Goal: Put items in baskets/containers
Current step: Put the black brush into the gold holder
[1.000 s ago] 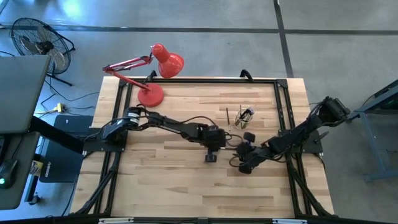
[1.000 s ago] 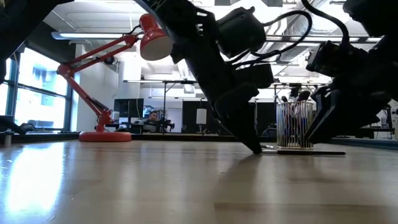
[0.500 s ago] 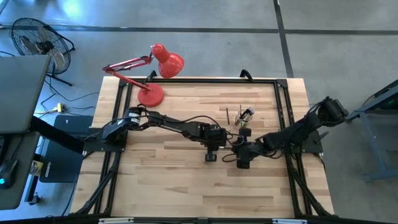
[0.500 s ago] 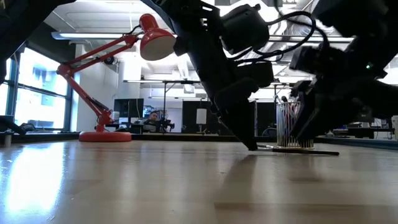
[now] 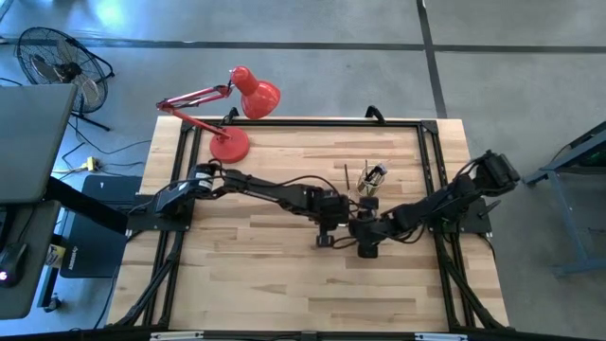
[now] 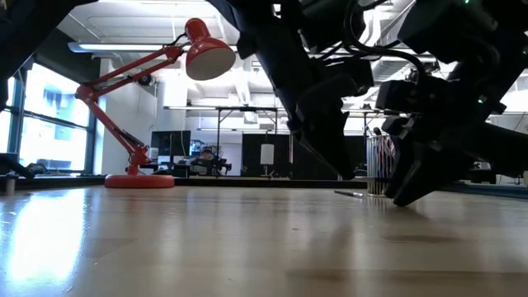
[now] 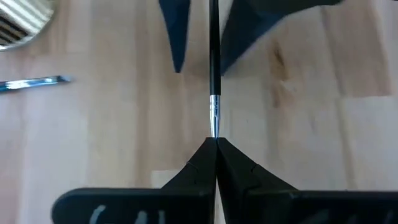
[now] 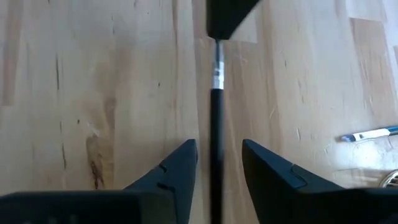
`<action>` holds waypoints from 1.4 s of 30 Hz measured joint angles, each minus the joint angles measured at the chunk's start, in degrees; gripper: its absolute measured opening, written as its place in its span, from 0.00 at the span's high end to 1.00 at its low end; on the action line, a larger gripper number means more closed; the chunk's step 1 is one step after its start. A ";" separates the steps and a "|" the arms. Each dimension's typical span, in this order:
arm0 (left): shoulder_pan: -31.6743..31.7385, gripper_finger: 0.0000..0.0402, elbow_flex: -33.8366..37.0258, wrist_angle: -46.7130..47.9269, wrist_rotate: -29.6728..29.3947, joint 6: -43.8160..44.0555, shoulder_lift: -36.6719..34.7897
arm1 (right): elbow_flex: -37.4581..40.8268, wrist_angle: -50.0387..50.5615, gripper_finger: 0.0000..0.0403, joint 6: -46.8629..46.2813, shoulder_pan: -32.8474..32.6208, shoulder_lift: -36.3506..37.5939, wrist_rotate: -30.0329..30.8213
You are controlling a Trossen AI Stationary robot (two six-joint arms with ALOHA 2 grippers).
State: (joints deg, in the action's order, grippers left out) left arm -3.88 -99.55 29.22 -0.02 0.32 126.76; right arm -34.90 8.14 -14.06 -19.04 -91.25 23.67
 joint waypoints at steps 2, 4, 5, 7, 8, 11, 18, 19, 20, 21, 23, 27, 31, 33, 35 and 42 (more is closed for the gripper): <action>-0.04 1.00 0.00 0.35 1.28 0.12 -0.02 | -0.61 1.02 0.75 0.03 -0.01 -0.06 -0.25; -0.02 1.00 0.00 0.96 1.84 0.26 -0.07 | -1.24 2.10 0.85 0.17 0.01 -0.17 -0.64; -0.02 1.00 0.00 1.05 2.29 0.46 -0.07 | -1.45 2.53 0.91 0.15 -0.01 -0.21 -0.80; 0.03 1.00 0.00 0.96 3.16 1.48 -0.07 | -1.85 3.17 0.97 0.24 0.00 -0.25 -1.22; 0.03 1.00 0.00 0.85 3.43 1.98 -0.07 | -1.87 3.16 0.97 0.16 0.03 -0.25 -1.37; 0.07 0.98 0.00 0.56 3.62 2.97 -0.07 | -1.87 3.09 0.96 -0.47 0.01 -0.25 -1.55; 0.14 0.83 0.00 -0.83 5.30 2.97 -0.11 | -1.85 2.91 0.96 -3.63 0.03 -0.25 -2.09; 0.14 0.80 0.00 -1.01 5.47 2.97 -0.11 | -1.85 2.91 0.97 -3.93 0.03 -0.25 -2.20; 0.14 0.77 -0.02 -0.98 5.52 2.97 -0.13 | -1.85 2.89 0.98 -4.42 0.03 -0.25 -2.22; 0.14 0.74 -0.09 -0.71 5.52 2.97 -0.13 | -1.85 2.80 0.98 -5.47 -0.08 -0.25 -2.24; 0.14 0.70 -0.09 -0.77 6.15 3.02 -0.17 | -1.83 2.72 0.98 -8.26 -0.66 -0.25 -2.16; 0.05 0.68 0.04 -1.09 8.80 1.21 -2.23 | -1.78 3.02 0.97 -12.43 -2.81 -0.25 -1.11; -0.48 0.68 1.03 -1.30 9.13 -0.46 -5.42 | -1.77 4.97 0.98 -17.66 -5.29 -0.14 0.95; -0.35 0.68 2.34 -3.77 9.29 -0.52 -5.64 | -1.77 6.59 0.97 -20.40 -6.45 0.20 1.87; -0.23 0.68 4.51 -4.98 9.07 -0.28 -5.72 | -1.71 8.98 0.96 -22.90 -7.73 0.73 2.54; -0.04 0.68 14.65 -10.98 8.66 3.21 -10.06 | -1.63 16.88 0.98 -31.85 -13.11 5.35 6.78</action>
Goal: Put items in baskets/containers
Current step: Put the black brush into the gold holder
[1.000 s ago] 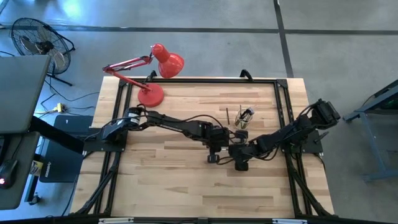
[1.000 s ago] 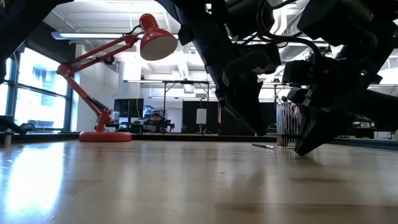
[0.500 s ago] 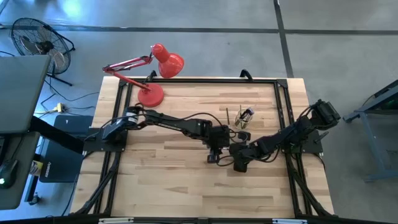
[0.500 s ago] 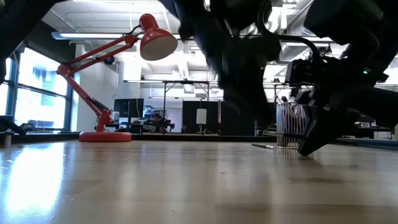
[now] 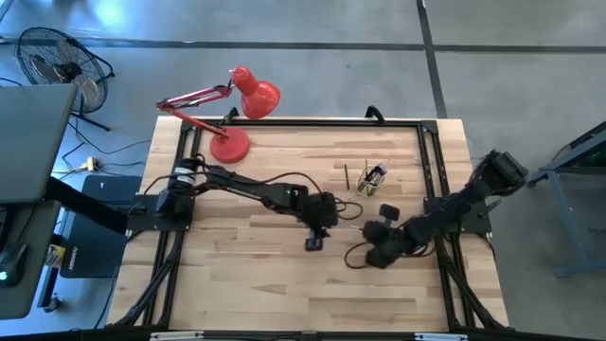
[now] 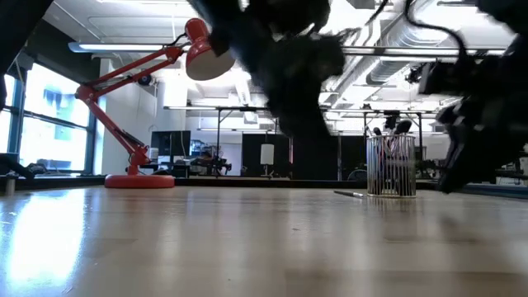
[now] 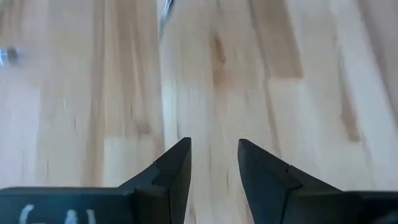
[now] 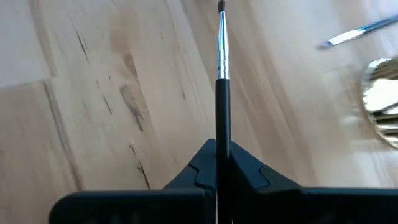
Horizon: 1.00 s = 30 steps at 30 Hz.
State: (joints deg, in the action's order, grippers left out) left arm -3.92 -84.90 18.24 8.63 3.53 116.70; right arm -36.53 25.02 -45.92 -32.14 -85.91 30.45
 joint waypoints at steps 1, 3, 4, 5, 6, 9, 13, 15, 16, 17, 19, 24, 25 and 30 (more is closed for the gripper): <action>0.06 0.68 1.19 -1.30 0.12 0.59 -0.27 | 0.00 1.62 0.97 -1.50 -0.96 0.92 1.18; 0.21 0.68 3.27 -6.40 -0.09 1.28 -0.85 | 0.00 4.22 0.96 -4.71 -2.64 2.66 3.68; 0.31 0.68 4.57 -6.18 -0.46 1.34 -2.05 | 0.03 5.55 0.95 -6.40 -3.40 3.56 4.92; 0.31 0.67 6.10 -5.13 -1.35 1.31 -3.82 | 0.30 6.24 0.96 -8.14 -4.21 4.58 6.05; 0.27 0.67 7.32 -5.59 -1.78 1.31 -5.22 | 0.96 6.22 0.97 -9.76 -4.94 5.71 7.04; 0.55 0.67 11.52 -11.53 -3.26 1.31 -8.02 | 3.49 4.20 0.98 -13.65 -6.58 9.60 10.92; 0.90 0.67 18.28 -18.96 -5.95 2.09 -12.14 | 8.37 -4.26 0.96 -15.35 -8.04 15.29 21.11; 1.03 0.67 21.38 -22.17 -8.04 2.73 -14.34 | 11.61 -11.81 0.96 -12.97 -8.00 18.04 26.27; 1.14 0.67 22.87 -23.52 -8.89 2.78 -15.32 | 13.41 -15.54 0.97 -11.22 -7.72 19.30 28.15; 1.38 0.67 24.12 -24.97 -9.68 2.78 -15.97 | 15.34 -20.27 0.98 -9.04 -7.10 20.45 30.44; 1.51 0.67 25.54 -29.83 -10.35 2.78 -16.10 | 19.22 -30.08 0.98 -4.14 -5.66 22.64 34.20; 2.26 0.67 26.59 -33.62 -8.04 2.68 -15.99 | 28.02 -57.27 0.97 11.07 1.52 25.34 41.06; 2.52 0.67 26.50 -33.95 -7.79 2.51 -16.01 | 29.29 -62.37 0.98 14.92 3.34 25.29 41.00; 3.35 0.67 26.51 -34.68 -7.77 1.67 -16.01 | 34.38 -79.88 0.98 31.19 13.80 25.13 32.02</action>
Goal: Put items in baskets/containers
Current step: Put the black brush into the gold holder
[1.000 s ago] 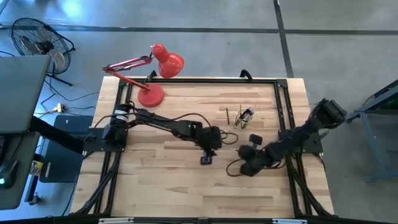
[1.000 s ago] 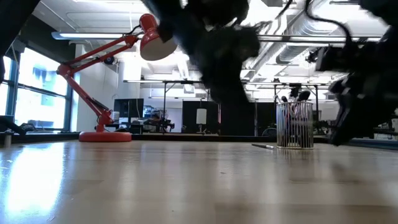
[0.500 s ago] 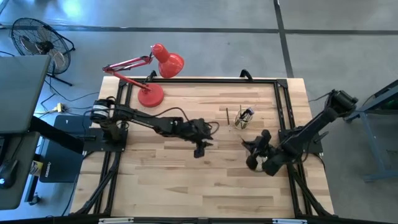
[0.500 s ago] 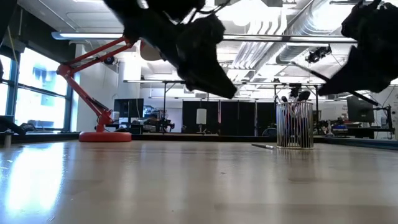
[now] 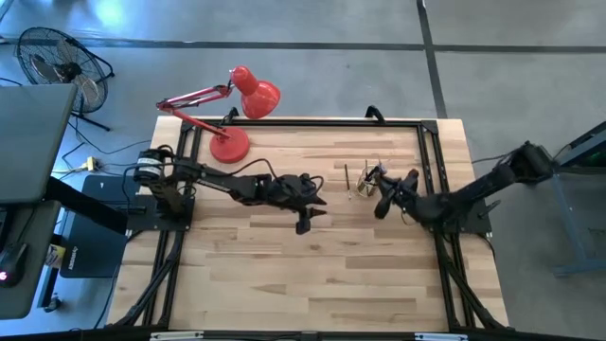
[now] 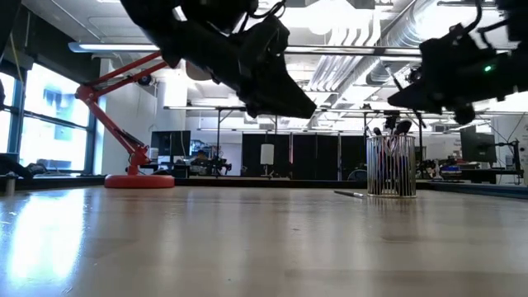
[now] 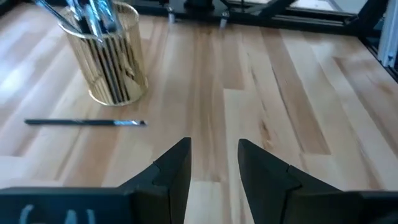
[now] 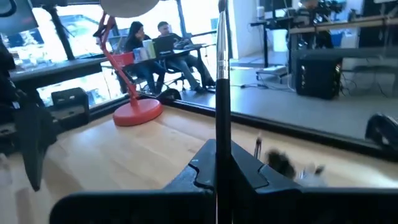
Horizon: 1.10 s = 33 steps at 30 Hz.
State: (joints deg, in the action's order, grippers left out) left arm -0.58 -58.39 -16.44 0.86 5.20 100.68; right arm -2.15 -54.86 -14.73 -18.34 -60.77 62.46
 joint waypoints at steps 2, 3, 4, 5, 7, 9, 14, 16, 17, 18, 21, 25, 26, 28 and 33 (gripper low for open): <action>0.67 0.67 0.00 -0.28 0.13 -0.38 0.00 | 1.42 -4.28 0.98 2.83 4.92 -0.11 -5.94; 0.69 0.67 0.00 -0.26 0.21 -0.40 0.00 | 1.69 -5.90 0.98 4.08 7.49 -0.40 -9.01; 0.70 0.67 0.00 -0.42 0.38 -0.40 0.00 | 1.65 -6.12 0.98 5.48 9.73 -0.46 -11.88; 0.70 0.67 0.00 -0.72 0.64 -0.42 0.00 | 1.54 -6.58 0.98 6.83 11.98 -0.45 -14.87; 0.61 0.67 0.00 -1.03 1.27 -0.53 0.00 | 0.60 -7.18 0.98 9.54 16.13 -0.46 -21.04; 0.57 0.67 0.00 -0.97 1.35 -0.62 0.00 | 0.44 -8.38 0.98 11.72 19.52 -0.43 -25.93; 0.61 0.67 0.00 -0.92 1.32 -0.63 0.02 | 0.90 -8.49 0.98 11.05 25.00 -1.33 -33.65; 0.60 0.67 0.00 -0.96 1.48 -0.89 0.02 | 1.26 -8.58 0.98 10.74 25.93 -2.25 -35.40; 0.59 0.67 0.00 -1.02 1.64 -0.95 0.02 | 1.25 -9.15 0.98 11.12 26.25 -2.82 -36.11; 0.60 0.67 0.00 -1.13 1.63 -0.96 0.02 | 1.22 -9.82 0.98 11.79 26.49 -3.50 -36.56; 0.59 0.67 0.00 -2.02 1.66 -1.03 0.02 | 1.20 -10.33 0.98 12.74 27.52 -5.81 -38.53; 0.59 0.67 0.00 -2.85 1.66 -1.06 0.04 | 1.18 -10.22 0.98 12.90 28.91 -10.21 -40.42; 0.59 0.67 0.00 -3.14 1.66 -1.06 0.04 | 1.18 -10.31 0.98 12.88 29.17 -11.14 -40.40; 0.59 0.67 0.00 -3.16 1.66 -1.06 0.04 | 1.18 -11.07 0.98 13.18 29.33 -12.56 -40.61; 0.59 0.67 0.00 -3.10 1.73 -1.06 0.07 | 1.18 -11.04 0.94 13.21 29.33 -13.51 -40.80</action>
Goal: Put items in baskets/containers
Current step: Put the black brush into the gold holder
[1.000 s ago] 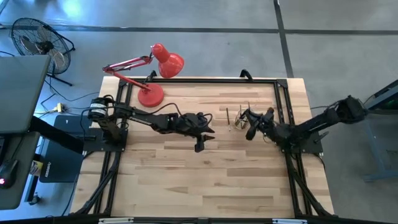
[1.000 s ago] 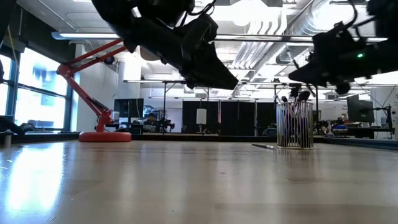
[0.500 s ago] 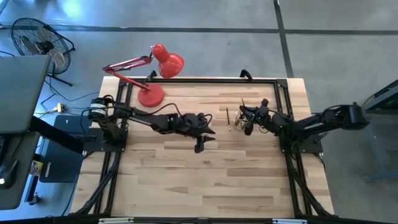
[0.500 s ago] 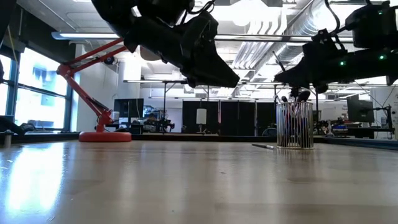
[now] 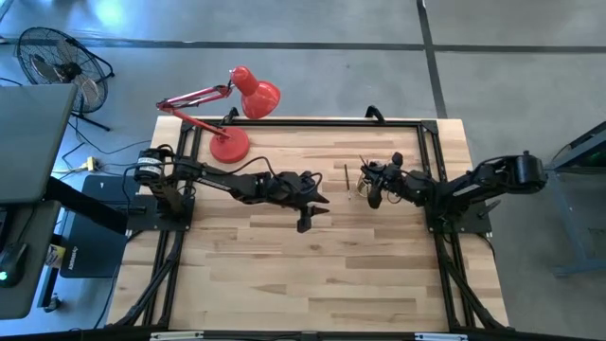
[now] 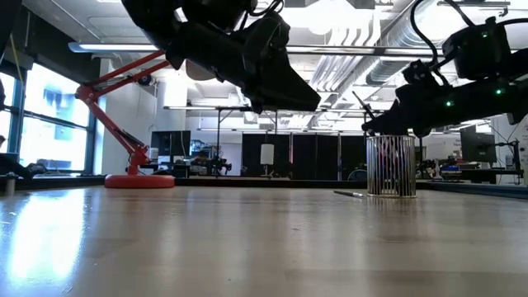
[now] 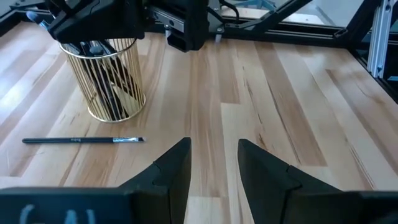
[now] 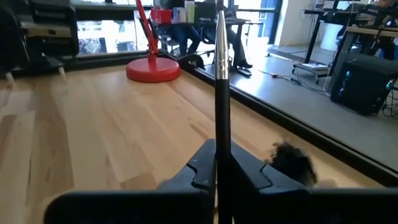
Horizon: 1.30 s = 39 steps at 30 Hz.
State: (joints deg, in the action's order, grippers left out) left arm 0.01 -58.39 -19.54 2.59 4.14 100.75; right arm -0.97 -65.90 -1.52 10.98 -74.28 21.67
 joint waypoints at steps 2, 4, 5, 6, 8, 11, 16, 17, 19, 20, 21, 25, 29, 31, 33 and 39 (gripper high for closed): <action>0.00 0.67 0.00 0.21 0.00 0.00 0.00 | -0.04 0.59 0.90 0.06 -0.02 0.02 -0.12; 0.00 0.67 0.00 0.51 0.00 0.00 0.01 | -0.04 0.62 0.87 0.04 -0.02 0.02 -0.13; 0.00 0.67 0.00 0.63 0.01 0.00 0.02 | -0.04 0.62 0.86 0.04 -0.02 0.02 -0.11; 0.00 0.67 0.00 0.72 0.02 0.00 0.02 | -0.04 0.65 0.85 0.04 -0.02 0.02 -0.11; 0.00 0.67 0.00 0.94 0.02 0.00 0.02 | -0.04 0.69 0.84 0.04 -0.02 0.02 -0.11; 0.00 0.67 0.00 1.26 0.02 0.00 0.02 | -0.04 0.69 0.83 0.04 -0.02 0.02 -0.14; 0.00 0.67 0.00 1.26 0.02 0.00 0.02 | -0.02 -2.79 0.84 0.44 -0.18 0.13 -3.06; 0.00 0.67 0.00 1.26 0.02 0.00 0.02 | -0.04 -4.14 0.85 0.50 -0.24 0.13 -3.65; 0.00 0.67 0.00 1.26 0.02 0.00 0.02 | -0.04 -5.90 0.86 0.61 -0.24 0.13 -3.89; 0.00 0.67 0.00 1.27 0.02 0.00 0.02 | -0.04 -6.57 0.86 1.03 -0.24 0.23 -3.88; 0.00 0.67 0.00 1.28 0.02 0.00 0.02 | -0.04 -6.89 0.87 1.82 -0.25 0.47 -3.87; 0.00 0.67 -0.02 1.57 0.02 0.00 0.02 | -0.04 -6.87 0.91 4.17 -1.61 2.03 -3.39; 0.00 0.67 -0.02 1.74 0.02 0.00 0.02 | -0.04 -6.80 0.96 7.69 -4.80 4.57 0.44; 0.00 0.67 -0.02 1.78 0.02 0.00 0.02 | -0.39 -6.67 0.98 8.96 -6.84 5.96 2.77; 0.00 0.67 -0.02 1.91 0.00 -0.14 0.02 | -1.66 -5.33 0.99 9.68 -9.12 7.36 3.36; 0.00 0.67 -0.09 4.71 -1.07 -1.18 0.02 | -13.12 17.46 1.00 9.15 -16.36 10.26 3.38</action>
State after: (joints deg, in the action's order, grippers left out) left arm 0.01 -58.48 -14.83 1.52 2.96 100.77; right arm -14.09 -48.44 7.64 -5.38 -64.02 25.05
